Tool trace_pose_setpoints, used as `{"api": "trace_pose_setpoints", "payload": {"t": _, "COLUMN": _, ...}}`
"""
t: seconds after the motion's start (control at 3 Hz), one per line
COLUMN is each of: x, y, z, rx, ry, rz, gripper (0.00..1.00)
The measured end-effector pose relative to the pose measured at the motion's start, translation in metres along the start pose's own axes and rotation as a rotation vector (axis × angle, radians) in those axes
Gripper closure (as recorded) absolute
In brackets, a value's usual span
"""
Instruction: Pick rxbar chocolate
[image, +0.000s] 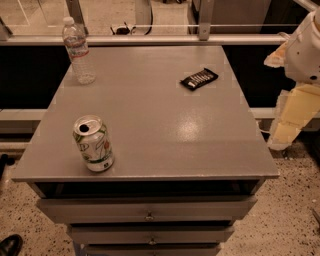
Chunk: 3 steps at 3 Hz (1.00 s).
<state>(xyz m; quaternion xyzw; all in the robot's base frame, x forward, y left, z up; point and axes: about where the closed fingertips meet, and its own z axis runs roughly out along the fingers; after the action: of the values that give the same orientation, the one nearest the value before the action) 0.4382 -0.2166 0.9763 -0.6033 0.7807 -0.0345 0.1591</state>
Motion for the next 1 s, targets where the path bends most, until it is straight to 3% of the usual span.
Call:
{"api": "trace_pose_setpoints", "payload": {"t": 0.67, "x": -0.006, "y": -0.008, "z": 0.004, "rx": 0.011, "ry": -0.024, "rz": 0.004, "gripper": 0.00}}
{"api": "trace_pose_setpoints", "payload": {"t": 1.0, "x": -0.022, "y": -0.037, "z": 0.018, "rx": 0.043, "ry": -0.090, "rz": 0.007, "gripper": 0.00}}
